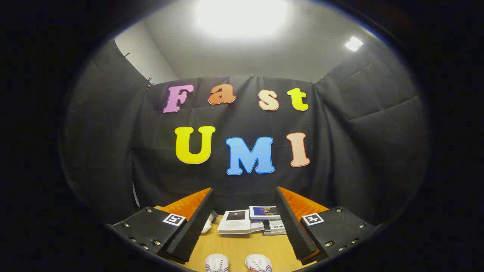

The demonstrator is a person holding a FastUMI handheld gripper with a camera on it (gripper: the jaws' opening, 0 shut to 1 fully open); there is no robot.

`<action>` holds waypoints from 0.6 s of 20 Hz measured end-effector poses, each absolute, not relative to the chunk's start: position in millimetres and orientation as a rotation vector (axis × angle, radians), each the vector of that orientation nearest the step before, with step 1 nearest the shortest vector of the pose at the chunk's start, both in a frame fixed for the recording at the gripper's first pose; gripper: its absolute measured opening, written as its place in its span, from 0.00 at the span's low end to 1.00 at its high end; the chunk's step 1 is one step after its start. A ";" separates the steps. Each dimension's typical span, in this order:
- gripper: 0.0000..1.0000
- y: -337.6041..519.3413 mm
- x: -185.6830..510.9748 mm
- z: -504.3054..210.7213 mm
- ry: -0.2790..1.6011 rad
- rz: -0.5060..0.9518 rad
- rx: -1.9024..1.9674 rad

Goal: Open the storage box then place both shoes into the box .Put the left shoe in first, then the right shoe, with the right side of both shoes facing outward in a uniform manner.

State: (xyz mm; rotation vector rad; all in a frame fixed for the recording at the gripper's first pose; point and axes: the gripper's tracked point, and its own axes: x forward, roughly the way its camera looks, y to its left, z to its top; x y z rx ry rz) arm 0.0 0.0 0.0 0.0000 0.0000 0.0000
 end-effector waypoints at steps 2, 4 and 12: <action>0.97 2.5 -0.1 -2.5 0.007 0.007 -0.008; 0.97 3.8 -0.6 -1.1 0.004 0.009 -0.026; 0.97 8.1 -8.3 9.3 -0.036 0.032 -0.023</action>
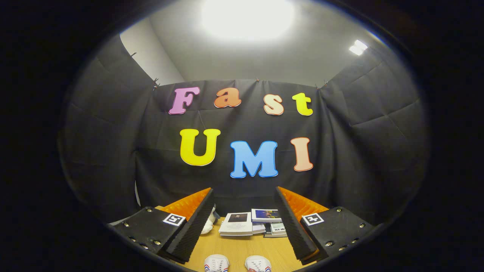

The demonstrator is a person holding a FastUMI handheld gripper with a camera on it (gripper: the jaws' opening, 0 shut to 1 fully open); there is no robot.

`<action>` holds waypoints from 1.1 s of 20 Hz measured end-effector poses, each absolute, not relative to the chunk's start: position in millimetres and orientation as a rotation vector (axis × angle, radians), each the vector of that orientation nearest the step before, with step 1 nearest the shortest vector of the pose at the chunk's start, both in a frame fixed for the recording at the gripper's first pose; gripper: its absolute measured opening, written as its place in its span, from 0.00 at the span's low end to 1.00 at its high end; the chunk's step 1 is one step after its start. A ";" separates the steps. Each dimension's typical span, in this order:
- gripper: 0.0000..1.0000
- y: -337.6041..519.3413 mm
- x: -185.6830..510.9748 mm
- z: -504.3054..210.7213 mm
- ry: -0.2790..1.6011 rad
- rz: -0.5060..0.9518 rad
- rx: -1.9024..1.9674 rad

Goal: Open the storage box then place both shoes into the box .Put the left shoe in first, then the right shoe, with the right side of both shoes facing outward in a uniform manner.

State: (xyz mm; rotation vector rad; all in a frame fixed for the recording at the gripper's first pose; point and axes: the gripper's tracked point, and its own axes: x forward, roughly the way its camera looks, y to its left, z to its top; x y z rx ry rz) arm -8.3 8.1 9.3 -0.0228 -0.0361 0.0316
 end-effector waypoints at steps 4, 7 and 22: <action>0.96 6.6 -8.3 11.6 -0.053 0.035 0.029; 0.96 3.7 -8.1 4.9 -0.037 0.026 0.007; 0.97 19.1 -1.9 5.7 -0.038 0.074 -0.038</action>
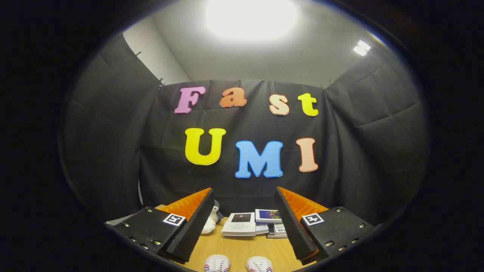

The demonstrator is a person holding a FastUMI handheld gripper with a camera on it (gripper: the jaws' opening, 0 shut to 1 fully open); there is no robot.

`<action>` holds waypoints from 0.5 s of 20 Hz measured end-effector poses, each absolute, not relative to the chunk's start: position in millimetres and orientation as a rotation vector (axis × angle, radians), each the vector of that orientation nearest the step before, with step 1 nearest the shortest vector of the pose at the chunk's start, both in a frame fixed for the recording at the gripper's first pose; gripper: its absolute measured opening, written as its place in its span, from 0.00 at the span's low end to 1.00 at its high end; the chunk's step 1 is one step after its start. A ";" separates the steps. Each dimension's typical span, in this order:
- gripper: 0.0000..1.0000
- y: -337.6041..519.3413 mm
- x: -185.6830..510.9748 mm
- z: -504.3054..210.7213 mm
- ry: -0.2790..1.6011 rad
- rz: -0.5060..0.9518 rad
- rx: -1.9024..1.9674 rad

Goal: Open the storage box then place both shoes into the box .Put the left shoe in first, then the right shoe, with the right side of both shoes facing outward in a uniform manner.

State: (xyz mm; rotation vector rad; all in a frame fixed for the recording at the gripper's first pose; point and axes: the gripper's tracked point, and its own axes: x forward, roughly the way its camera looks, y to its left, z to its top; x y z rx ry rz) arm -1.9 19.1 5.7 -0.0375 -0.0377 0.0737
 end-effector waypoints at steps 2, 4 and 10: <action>0.97 22.3 1.5 4.0 -0.036 0.082 -0.033; 0.97 26.5 3.1 0.7 -0.033 0.098 -0.022; 0.97 53.2 4.2 -33.1 0.042 0.212 0.091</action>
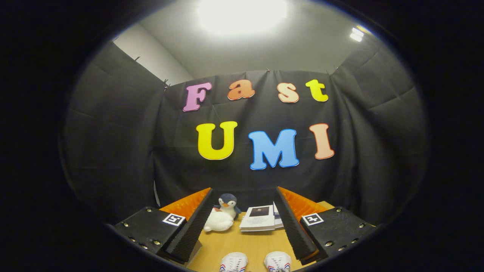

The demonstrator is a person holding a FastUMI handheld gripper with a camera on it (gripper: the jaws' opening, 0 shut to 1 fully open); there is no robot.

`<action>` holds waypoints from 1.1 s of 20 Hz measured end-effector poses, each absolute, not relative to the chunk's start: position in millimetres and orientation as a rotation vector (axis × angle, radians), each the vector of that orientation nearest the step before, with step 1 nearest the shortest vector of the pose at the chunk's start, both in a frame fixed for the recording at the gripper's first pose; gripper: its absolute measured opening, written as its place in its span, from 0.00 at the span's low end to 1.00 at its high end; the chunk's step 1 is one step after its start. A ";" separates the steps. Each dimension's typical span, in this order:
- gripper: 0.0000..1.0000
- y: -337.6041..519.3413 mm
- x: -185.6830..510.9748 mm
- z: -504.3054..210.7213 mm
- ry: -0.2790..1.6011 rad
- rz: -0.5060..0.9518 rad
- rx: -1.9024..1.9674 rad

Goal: Open the storage box then place both shoes into the box .Put the left shoe in first, then the right shoe, with the right side of both shoes facing outward in a uniform manner.

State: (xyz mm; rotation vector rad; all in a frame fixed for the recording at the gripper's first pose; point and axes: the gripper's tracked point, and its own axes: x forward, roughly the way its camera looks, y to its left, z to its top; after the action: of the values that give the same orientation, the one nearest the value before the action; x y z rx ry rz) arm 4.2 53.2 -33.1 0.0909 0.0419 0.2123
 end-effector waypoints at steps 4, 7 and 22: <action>0.98 69.9 0.5 -67.2 0.145 0.292 0.283; 0.97 83.8 -1.5 -97.5 0.249 0.342 0.445; 0.97 160.9 -38.4 -253.5 0.791 0.437 0.989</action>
State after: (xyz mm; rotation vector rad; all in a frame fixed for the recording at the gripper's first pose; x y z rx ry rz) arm -38.4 160.9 -253.5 0.9890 0.7911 0.4375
